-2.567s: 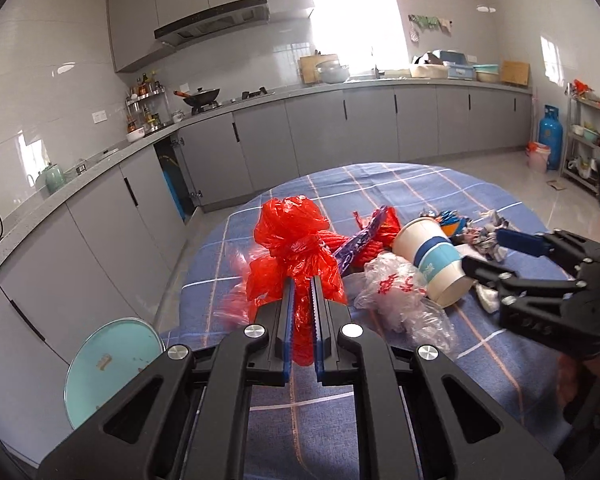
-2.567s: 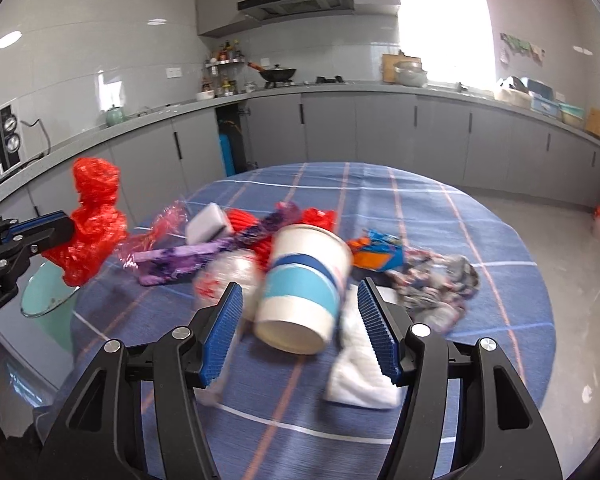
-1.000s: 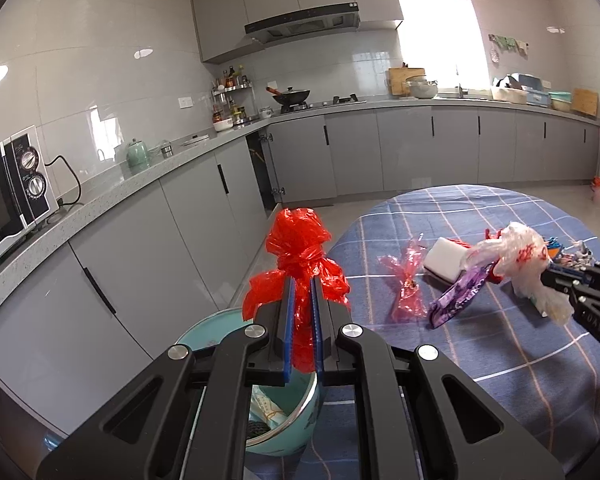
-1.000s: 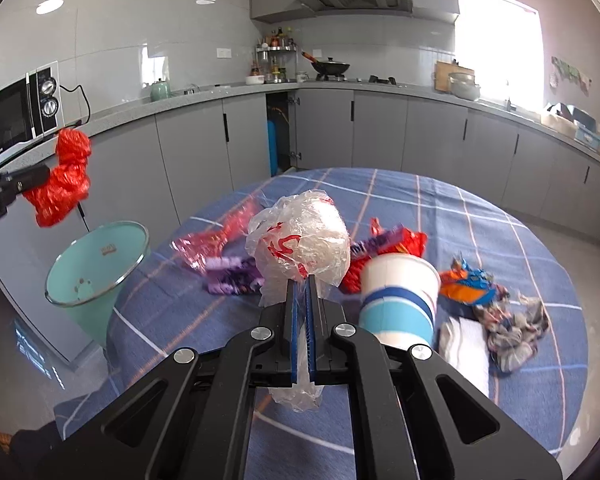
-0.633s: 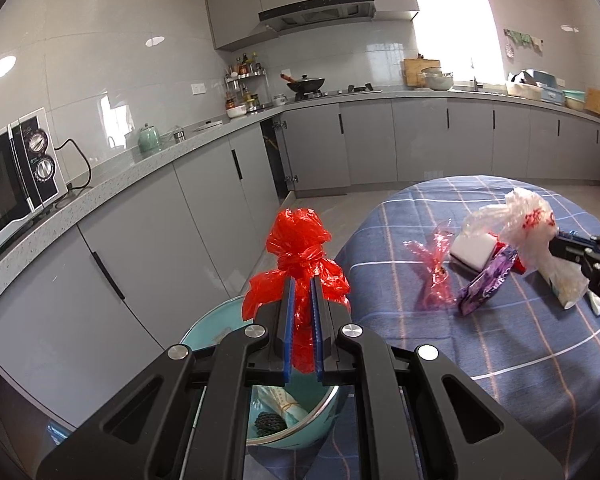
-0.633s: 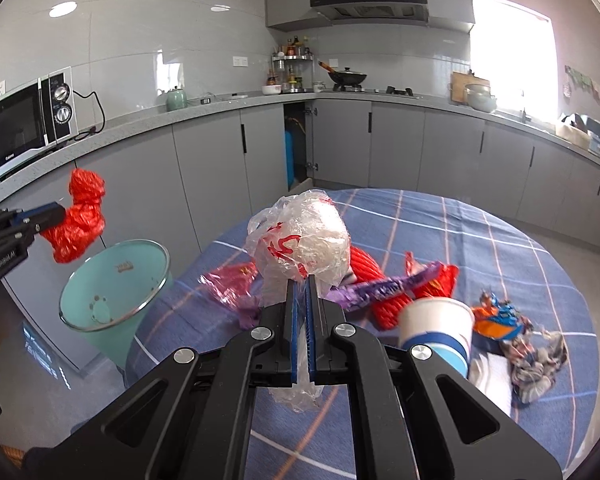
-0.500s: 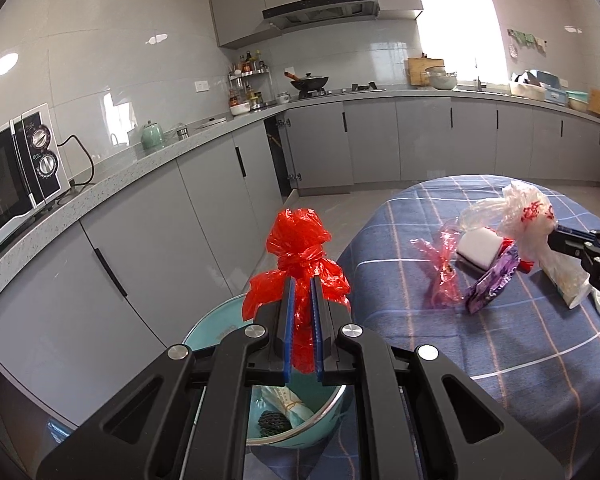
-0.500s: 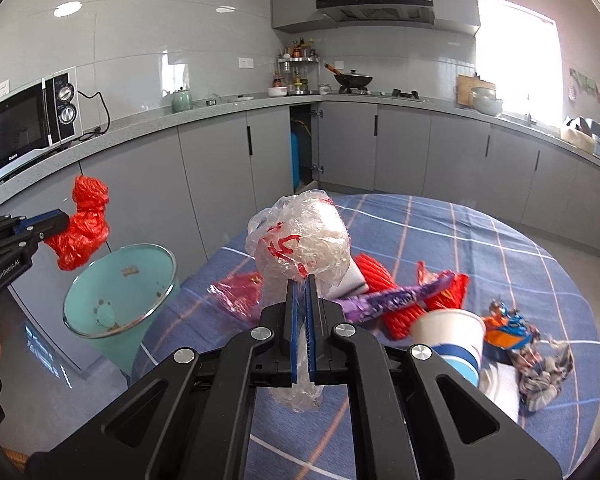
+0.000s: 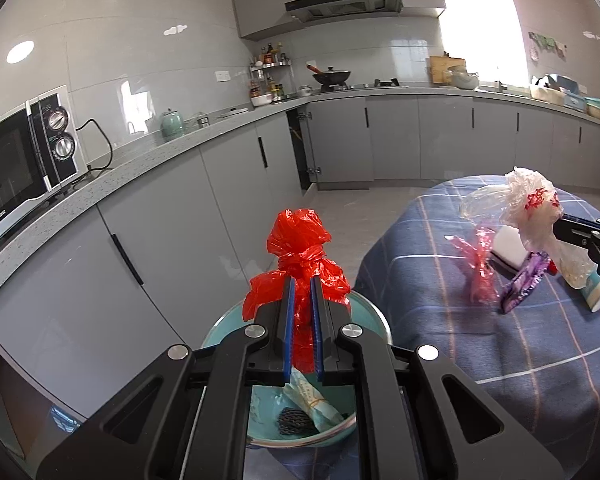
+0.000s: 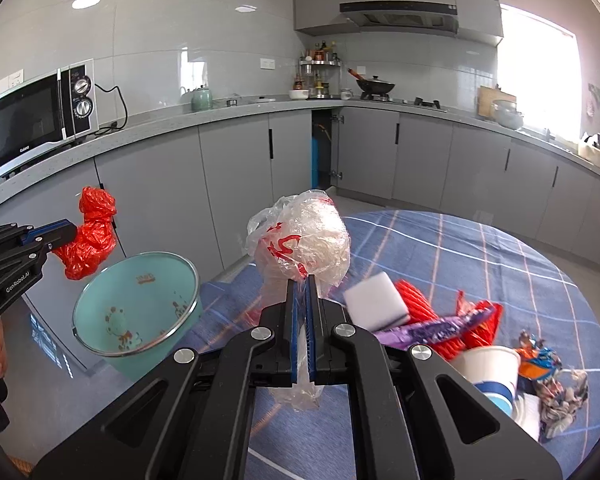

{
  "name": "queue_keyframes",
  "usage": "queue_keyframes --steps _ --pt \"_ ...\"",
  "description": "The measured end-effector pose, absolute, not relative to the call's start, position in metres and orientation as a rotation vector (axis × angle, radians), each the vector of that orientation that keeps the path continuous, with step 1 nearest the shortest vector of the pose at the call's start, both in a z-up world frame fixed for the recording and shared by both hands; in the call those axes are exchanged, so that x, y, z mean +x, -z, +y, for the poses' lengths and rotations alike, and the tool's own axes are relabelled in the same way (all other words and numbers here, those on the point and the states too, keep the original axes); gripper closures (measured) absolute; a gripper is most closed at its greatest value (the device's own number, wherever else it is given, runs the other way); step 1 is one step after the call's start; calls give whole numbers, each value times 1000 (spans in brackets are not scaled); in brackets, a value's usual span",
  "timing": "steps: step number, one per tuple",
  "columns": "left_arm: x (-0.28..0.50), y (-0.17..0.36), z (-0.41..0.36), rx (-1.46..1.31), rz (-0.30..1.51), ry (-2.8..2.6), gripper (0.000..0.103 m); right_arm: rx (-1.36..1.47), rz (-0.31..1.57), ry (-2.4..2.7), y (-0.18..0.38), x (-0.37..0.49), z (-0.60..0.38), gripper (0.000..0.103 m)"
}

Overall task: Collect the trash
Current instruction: 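Carry the red bag over the bin with the left tool and release it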

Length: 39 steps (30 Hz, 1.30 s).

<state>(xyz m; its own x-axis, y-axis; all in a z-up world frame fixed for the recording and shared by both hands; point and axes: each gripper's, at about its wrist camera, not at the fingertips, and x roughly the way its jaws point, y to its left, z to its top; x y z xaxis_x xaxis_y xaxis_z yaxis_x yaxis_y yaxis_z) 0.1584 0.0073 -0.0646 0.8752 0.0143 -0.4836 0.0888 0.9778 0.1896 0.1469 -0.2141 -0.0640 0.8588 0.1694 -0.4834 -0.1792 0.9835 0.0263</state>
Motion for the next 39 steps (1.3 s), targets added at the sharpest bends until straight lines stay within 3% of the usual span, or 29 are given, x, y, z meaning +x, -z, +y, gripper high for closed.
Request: queue_keyframes --steps 39 --pt "188 80 46 197 528 -83 95 -78 522 -372 74 226 -111 99"
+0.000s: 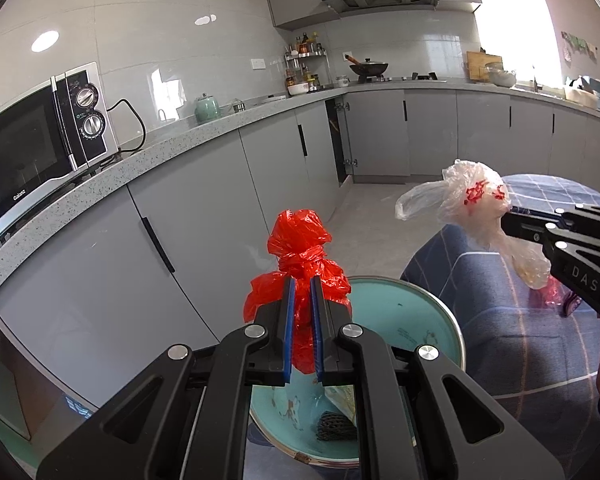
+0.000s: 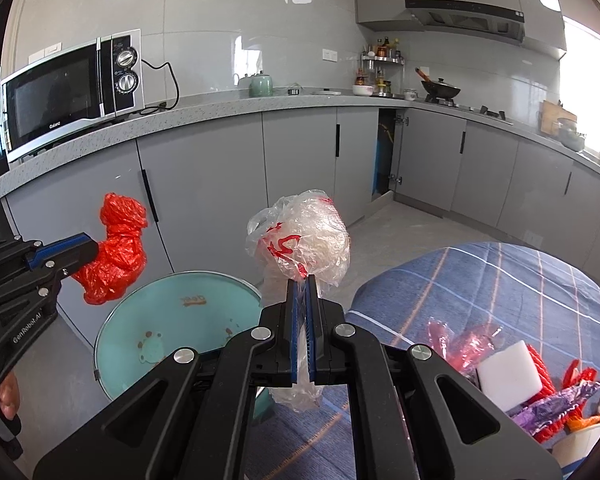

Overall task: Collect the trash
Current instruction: 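Carry the red bag over the bin with the left tool and release it, then open the right tool to drop the clear bag into the bin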

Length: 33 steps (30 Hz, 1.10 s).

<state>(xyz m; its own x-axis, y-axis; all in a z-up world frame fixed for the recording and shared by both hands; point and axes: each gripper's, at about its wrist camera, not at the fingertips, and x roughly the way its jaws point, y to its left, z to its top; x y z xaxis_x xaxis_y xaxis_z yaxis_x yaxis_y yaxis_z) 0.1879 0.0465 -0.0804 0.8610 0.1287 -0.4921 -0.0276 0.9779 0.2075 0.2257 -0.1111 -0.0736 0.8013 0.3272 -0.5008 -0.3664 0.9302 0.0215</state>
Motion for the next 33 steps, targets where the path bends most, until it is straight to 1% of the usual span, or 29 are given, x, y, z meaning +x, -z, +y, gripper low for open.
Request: queue_keyframes --steps 13,19,20,22,23,24,25,26,27,28,33 --pt "194 87 52 188 555 -84 94 -111 537 -449 77 224 -93 99" --pt "194 87 54 182 555 -91 91 -133 543 -482 79 222 -83 98" --pt "195 88 54 179 557 -89 91 -136 544 -492 80 221 -81 97" --pt "195 88 55 179 560 -90 91 -140 542 -495 81 221 -80 91" --pt "196 89 56 176 562 -92 90 -135 549 -498 82 222 -80 90" --pt "196 89 56 175 564 -90 89 -129 553 -503 83 223 -81 87" --pt "196 90 56 177 564 -93 81 -126 556 -506 83 224 -81 83" --pt "196 90 56 178 561 -100 67 -128 556 -503 84 224 -81 82" --pt "196 90 56 180 557 -107 61 -126 558 -504 84 225 -81 81" --pt "195 90 56 181 554 -108 60 -121 565 -510 85 225 -81 81" --pt "196 91 57 180 560 -110 60 -116 564 -508 87 224 -82 79"
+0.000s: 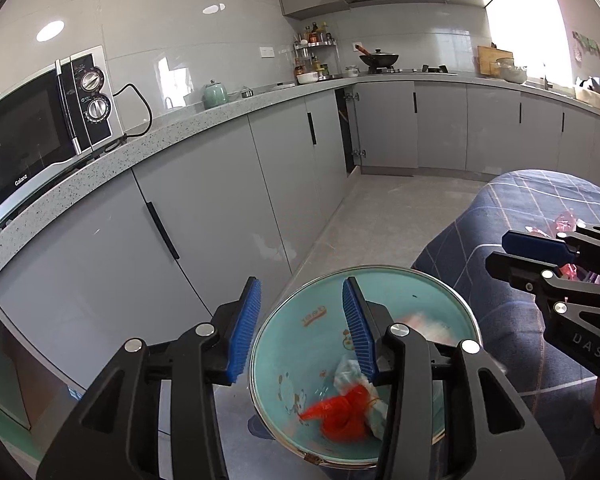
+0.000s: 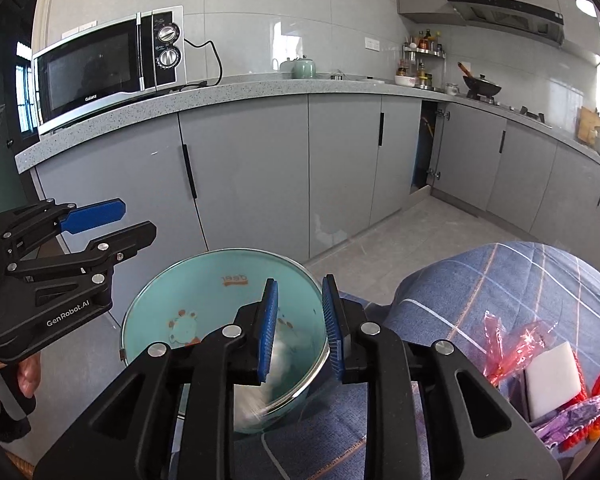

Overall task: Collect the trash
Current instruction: 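Open the right tool to drop the clear bag into the bin, then move both tools back toward the remaining trash on the table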

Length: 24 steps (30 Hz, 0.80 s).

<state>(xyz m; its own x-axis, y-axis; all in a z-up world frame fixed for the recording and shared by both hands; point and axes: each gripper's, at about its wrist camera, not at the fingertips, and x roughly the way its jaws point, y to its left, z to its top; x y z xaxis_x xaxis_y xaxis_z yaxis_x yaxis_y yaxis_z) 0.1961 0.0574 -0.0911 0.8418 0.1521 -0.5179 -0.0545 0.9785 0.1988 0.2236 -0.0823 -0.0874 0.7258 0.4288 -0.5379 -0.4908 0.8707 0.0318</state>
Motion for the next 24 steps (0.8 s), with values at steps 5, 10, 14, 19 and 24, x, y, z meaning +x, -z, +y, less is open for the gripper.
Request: queue_keyframes --steps 5,10,14,19,24 --pt "195 91 57 182 555 -115 56 -105 563 -497 88 222 -88 76" --pt "193 91 56 178 554 -114 54 -99 567 -480 88 219 -93 75" --pt "192 92 53 182 555 -106 54 -91 569 -456 88 212 -102 72" --pt "190 93 40 199 555 -83 52 -61 574 -383 86 202 -127 69" --pt "183 95 11 240 554 -26 52 -37 569 -294 79 183 -164 65"
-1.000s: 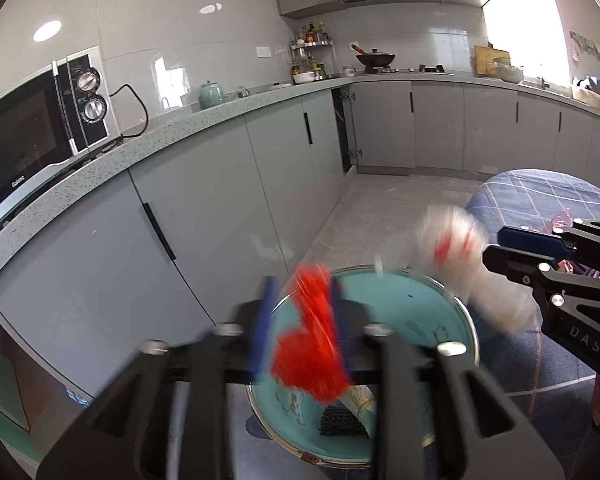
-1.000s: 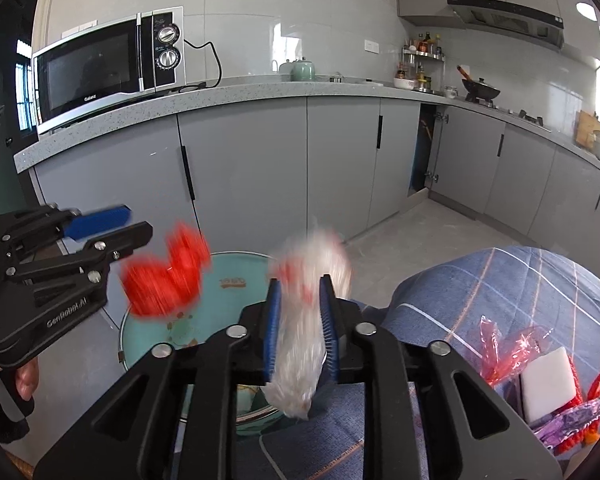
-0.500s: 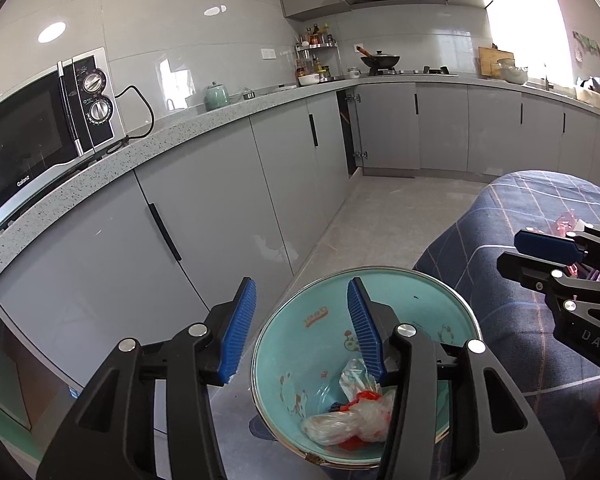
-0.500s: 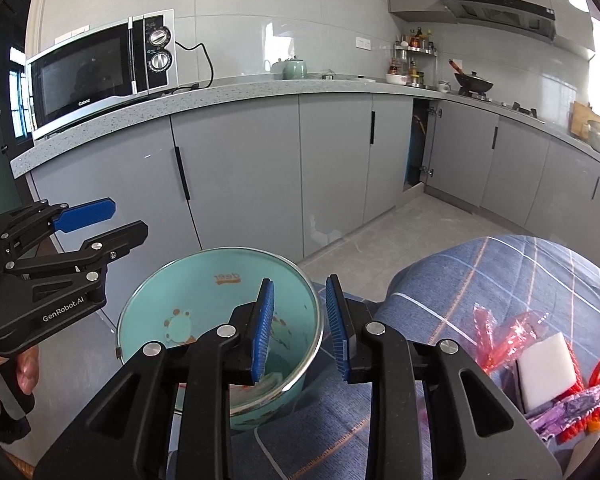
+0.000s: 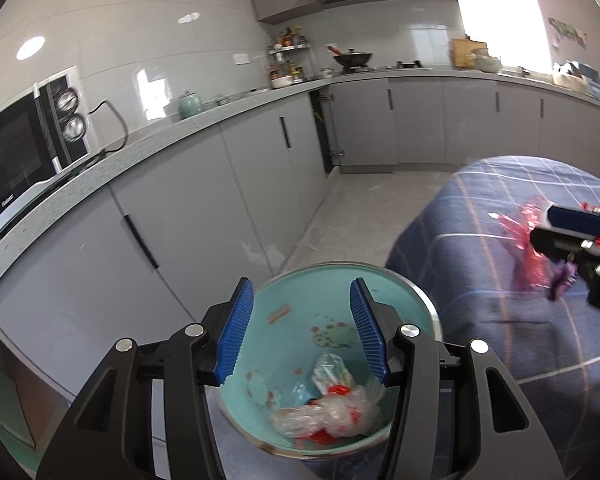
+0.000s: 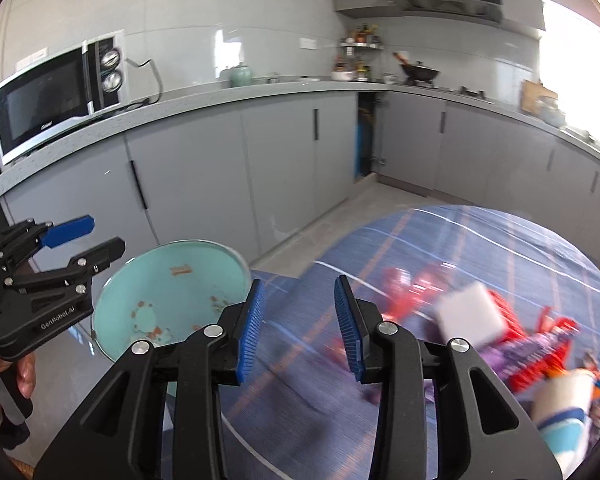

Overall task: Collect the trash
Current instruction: 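Move both tools back toward the remaining trash on the table, then grasp the pink cellophane wrapper with the left tool while the right tool grasps the blue-striped paper cup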

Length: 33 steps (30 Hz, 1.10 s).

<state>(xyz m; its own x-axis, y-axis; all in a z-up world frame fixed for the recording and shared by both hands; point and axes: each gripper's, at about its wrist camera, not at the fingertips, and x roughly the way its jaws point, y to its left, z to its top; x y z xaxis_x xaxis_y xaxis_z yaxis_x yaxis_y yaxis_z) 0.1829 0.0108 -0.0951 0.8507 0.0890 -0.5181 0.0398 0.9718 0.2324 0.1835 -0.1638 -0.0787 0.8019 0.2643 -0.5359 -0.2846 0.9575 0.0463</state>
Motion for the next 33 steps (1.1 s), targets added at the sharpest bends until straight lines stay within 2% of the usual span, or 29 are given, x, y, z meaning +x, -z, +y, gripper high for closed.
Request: queue_keyframes --steps 3,6,11,13,16,23,25,33 --pt "179 94 -6 260 549 6 52 -27 557 -247 73 166 -191 64" --pt "176 95 -23 280 542 39 51 -16 547 -175 68 147 -224 56" --pt "171 98 -55 302 541 96 51 0 555 -66 74 120 -269 51" --pt "169 100 -67 308 541 119 50 24 562 -30 79 112 -286 42" --pt "167 103 -83 317 536 142 46 49 571 16 89 103 -303 40" --pt "176 113 -122 332 539 182 46 86 619 87 108 103 -323 37" --pt "181 117 -128 337 546 182 46 88 623 96 111 105 -325 28" --pt "191 125 -130 329 578 185 45 131 716 133 132 127 -336 30"
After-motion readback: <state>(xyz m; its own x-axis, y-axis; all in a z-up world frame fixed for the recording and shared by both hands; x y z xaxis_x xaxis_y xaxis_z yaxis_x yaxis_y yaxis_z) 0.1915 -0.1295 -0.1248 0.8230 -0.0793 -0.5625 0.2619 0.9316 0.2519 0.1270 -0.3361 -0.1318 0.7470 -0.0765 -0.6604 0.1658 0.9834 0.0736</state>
